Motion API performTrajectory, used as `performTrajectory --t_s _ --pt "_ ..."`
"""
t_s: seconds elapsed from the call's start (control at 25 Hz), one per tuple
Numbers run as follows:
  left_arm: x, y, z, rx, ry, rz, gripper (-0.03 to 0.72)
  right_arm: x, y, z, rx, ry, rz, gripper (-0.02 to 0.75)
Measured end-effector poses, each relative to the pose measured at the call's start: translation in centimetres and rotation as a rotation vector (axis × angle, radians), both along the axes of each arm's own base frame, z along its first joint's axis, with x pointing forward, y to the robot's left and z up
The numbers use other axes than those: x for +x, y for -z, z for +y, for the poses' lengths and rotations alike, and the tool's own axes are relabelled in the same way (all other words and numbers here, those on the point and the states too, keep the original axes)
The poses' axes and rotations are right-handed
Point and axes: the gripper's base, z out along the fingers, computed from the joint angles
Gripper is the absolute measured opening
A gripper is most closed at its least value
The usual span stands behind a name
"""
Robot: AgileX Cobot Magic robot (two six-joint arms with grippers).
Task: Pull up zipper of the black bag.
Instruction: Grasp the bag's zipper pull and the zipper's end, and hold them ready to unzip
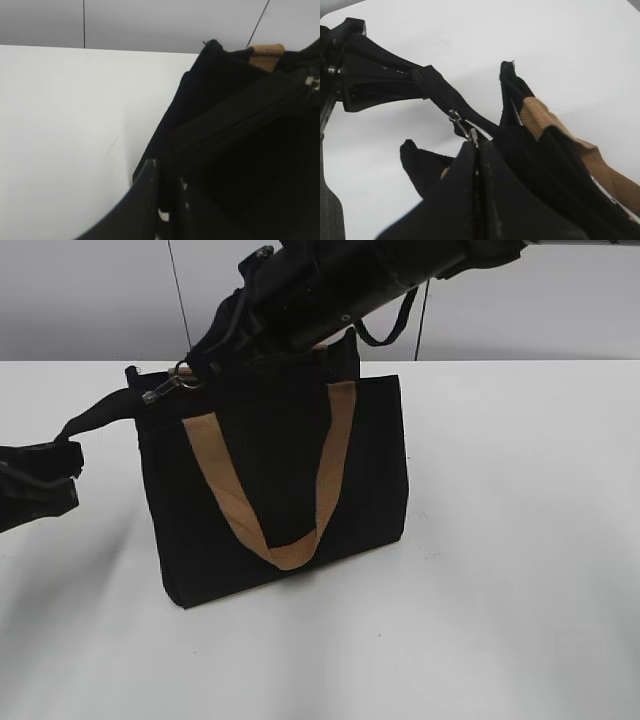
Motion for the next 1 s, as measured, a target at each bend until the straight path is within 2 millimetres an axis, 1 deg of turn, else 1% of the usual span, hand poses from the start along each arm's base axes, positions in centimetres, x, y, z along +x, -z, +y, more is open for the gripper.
performTrajectory --t_s 0.28,0.4,0.68,1.0 --pt "-0.2 0.1 0.1 0.002 -0.011 0.038 0.027 0.3 0.6 0.0 -0.027 0.005 -0.008 -0.001" --pt "-0.3 0.1 0.2 0.004 -0.011 0.044 0.027 0.7 0.7 -0.5 -0.030 0.032 0.006 -0.001" --pt "-0.3 0.2 0.2 0.008 -0.010 0.059 0.026 2.4 0.8 -3.5 -0.024 0.109 0.069 -0.001" --pt "-0.4 0.3 0.2 0.010 -0.011 0.064 0.026 4.2 1.0 -8.1 -0.024 0.175 0.149 -0.001"
